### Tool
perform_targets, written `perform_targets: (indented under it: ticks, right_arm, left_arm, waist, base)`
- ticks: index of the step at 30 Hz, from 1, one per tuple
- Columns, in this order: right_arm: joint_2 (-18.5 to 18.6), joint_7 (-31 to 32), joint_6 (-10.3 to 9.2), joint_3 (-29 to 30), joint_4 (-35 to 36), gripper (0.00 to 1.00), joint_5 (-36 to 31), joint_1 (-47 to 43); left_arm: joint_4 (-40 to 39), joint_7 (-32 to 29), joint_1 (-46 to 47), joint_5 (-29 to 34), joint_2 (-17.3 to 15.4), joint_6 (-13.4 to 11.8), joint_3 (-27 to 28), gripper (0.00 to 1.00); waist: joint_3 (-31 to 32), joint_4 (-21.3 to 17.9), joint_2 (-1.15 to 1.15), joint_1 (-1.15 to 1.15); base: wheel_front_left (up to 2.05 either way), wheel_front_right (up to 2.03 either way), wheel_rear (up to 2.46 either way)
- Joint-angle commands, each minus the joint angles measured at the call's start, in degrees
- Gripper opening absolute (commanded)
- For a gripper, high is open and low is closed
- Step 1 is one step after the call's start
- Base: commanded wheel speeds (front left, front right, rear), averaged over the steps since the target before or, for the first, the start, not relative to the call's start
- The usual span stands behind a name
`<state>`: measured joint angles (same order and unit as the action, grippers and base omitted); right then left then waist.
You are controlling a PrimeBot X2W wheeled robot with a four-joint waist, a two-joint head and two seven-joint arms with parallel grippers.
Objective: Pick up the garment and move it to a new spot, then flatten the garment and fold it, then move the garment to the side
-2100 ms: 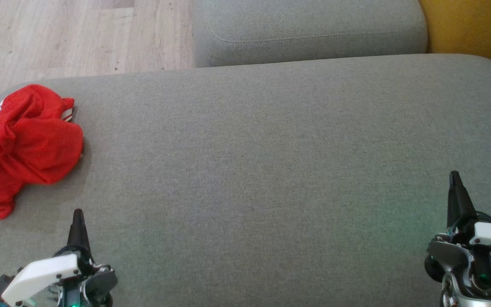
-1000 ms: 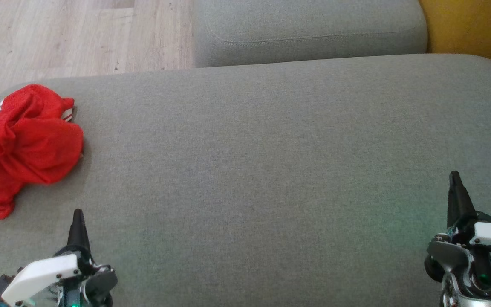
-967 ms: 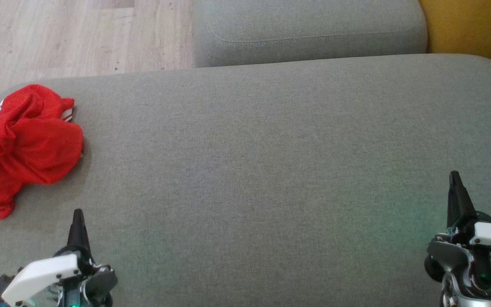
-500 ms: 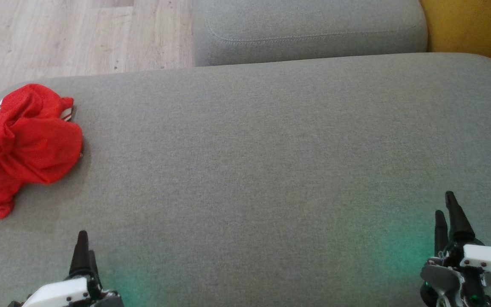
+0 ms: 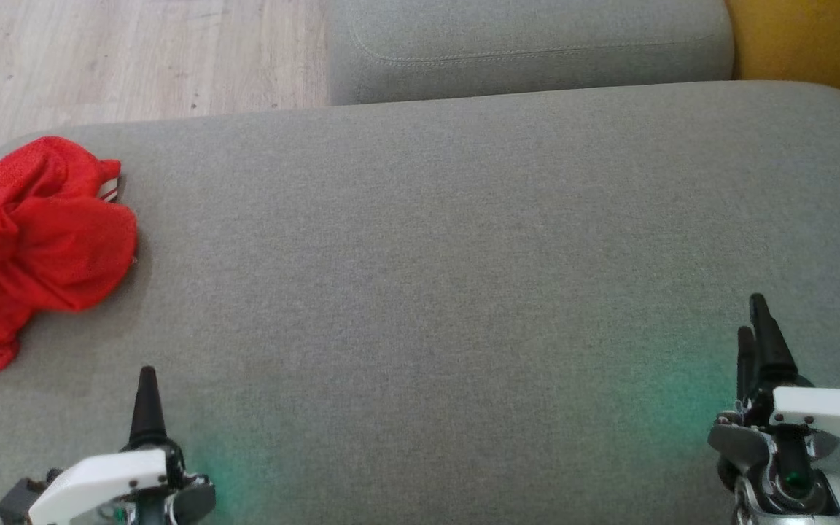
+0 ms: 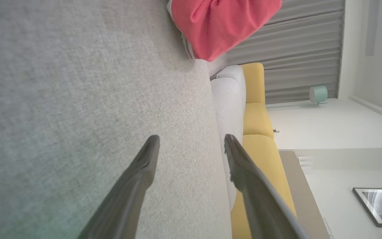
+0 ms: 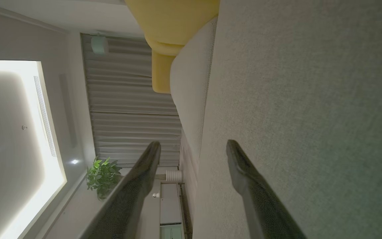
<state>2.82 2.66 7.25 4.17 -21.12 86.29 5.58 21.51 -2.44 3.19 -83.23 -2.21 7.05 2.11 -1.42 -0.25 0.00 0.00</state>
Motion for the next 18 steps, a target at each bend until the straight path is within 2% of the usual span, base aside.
perform_targets:
  ticks: [1,18]
  right_arm:
    - [1.5,-0.7,0.08,-0.5,1.5,1.00,-1.6,3.6]
    - [1.4,-3.4,0.11,-3.0,0.1,1.00,-15.7,6.5]
  left_arm:
    - [-1.5,0.6,3.5,2.1,-1.1,0.1,0.3,1.00]
    - [-0.8,3.3,5.6,17.9,-1.7,0.1,-1.4,1.00]
  waist:
    - [-0.1,0.0,0.00,0.00]
    - [-1.1,-0.2,0.00,0.00]
  base:
    - [0.00,0.00,0.00]
    - [0.00,0.00,0.00]
